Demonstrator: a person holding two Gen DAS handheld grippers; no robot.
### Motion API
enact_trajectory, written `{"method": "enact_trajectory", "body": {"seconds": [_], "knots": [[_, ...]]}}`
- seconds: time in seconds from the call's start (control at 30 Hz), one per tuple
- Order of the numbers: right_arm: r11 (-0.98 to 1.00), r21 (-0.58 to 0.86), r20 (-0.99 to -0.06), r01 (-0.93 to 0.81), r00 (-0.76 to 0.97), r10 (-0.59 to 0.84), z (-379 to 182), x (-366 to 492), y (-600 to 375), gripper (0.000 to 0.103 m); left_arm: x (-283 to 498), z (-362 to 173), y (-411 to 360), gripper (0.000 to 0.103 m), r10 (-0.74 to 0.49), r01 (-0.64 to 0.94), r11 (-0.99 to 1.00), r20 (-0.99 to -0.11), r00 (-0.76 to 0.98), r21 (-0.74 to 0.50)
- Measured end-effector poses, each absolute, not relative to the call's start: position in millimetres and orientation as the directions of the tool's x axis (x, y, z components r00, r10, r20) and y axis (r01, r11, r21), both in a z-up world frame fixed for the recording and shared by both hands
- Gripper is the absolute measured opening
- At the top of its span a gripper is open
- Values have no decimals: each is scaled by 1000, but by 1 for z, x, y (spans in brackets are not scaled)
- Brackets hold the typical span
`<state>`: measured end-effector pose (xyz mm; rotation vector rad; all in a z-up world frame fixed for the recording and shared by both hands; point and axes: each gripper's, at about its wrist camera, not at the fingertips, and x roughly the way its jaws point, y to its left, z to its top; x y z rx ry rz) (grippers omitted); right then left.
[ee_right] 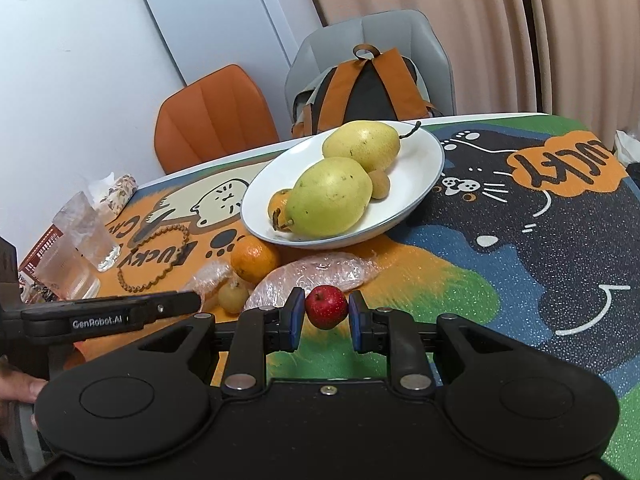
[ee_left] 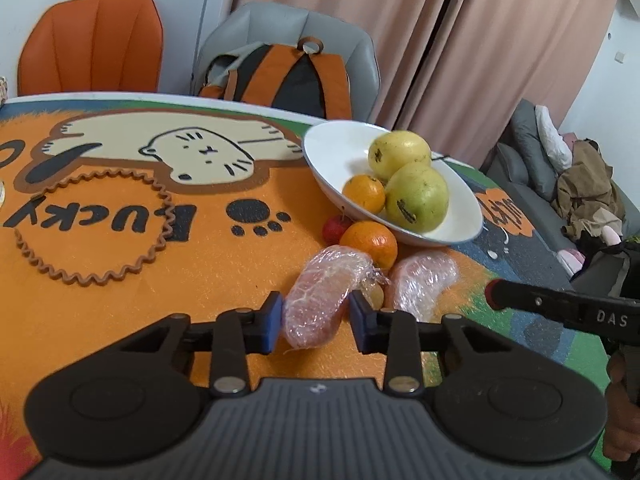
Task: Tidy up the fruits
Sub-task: 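Grasp the small red fruit with the right gripper while the left gripper grasps the pink wrapped fruit, then carry both fruits to the plate and open the right gripper over it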
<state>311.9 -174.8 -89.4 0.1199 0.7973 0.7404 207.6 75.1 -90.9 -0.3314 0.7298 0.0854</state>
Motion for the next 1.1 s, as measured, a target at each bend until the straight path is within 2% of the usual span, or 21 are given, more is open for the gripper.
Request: {"method": "enact_trajectory", "body": {"seconds": [0.1,0.27,0.43,0.6,0.67,1.1], "knots": [[745,367,-607,-557,464,645,-90,312,-175,22,209,-92,67,34,-91,-136,954,-686,722,-269],[744,374,-609,-553,459,647,-93,311,-177,22,213,-92,58,44,-57,-135,965,-680,731,-226],[755,369,-613,-543,468,636,-93,312,-182,22,222,-99,64,45,-33,-175,958,-689,724,-229],[763,371,-611,-528,480,629,-93,315,-187,22,225,-103,62,45,-45,-160,959,-680,732,-235],[762,374,-606,-529,483,632,-92,317,-187,22,225,-103,63,34,-60,-154,956,-680,730,-249],[759,357,-583,-544,505,636,-78,330,-176,22,213,-87,77,33,-22,-194,946,-649,761,-261]]}}
